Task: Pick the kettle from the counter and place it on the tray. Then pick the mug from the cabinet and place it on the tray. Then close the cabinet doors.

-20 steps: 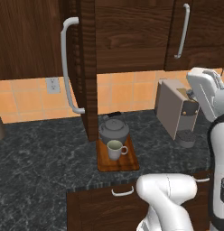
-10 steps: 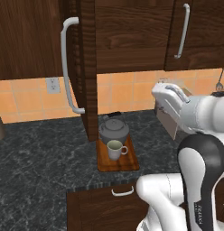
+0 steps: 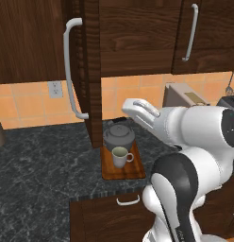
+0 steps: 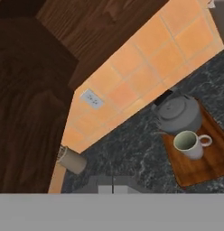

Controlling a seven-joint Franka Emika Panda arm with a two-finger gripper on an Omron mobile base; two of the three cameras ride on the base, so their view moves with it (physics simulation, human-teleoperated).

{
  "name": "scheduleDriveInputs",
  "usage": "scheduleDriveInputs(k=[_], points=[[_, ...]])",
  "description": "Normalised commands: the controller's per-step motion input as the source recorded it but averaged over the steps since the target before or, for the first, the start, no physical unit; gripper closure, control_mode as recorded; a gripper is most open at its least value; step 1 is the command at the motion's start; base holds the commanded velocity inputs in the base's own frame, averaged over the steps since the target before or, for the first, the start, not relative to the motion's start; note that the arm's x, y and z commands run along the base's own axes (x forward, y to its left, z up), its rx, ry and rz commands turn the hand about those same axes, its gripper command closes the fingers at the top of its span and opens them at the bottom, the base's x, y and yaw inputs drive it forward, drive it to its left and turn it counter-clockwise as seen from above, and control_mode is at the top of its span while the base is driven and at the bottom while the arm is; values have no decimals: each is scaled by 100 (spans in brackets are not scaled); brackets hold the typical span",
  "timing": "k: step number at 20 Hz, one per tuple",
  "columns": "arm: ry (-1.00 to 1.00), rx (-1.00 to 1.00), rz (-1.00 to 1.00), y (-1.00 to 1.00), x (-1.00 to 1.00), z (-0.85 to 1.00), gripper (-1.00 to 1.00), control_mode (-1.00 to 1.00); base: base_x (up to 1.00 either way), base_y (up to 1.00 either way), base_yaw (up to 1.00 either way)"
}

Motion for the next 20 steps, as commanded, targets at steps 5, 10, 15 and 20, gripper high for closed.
scheduleDriveInputs(k=[5, 10, 15, 20], points=[[0, -1, 1, 49, -12, -4, 100, -100, 0, 0, 0], [-6, 0, 0, 44, -25, -1, 100, -100, 0, 0, 0], [-9, 0, 0, 41, -35, 0, 100, -100, 0, 0, 0], [-13, 0, 0, 46, -33, 0, 100, -100, 0, 0, 0]])
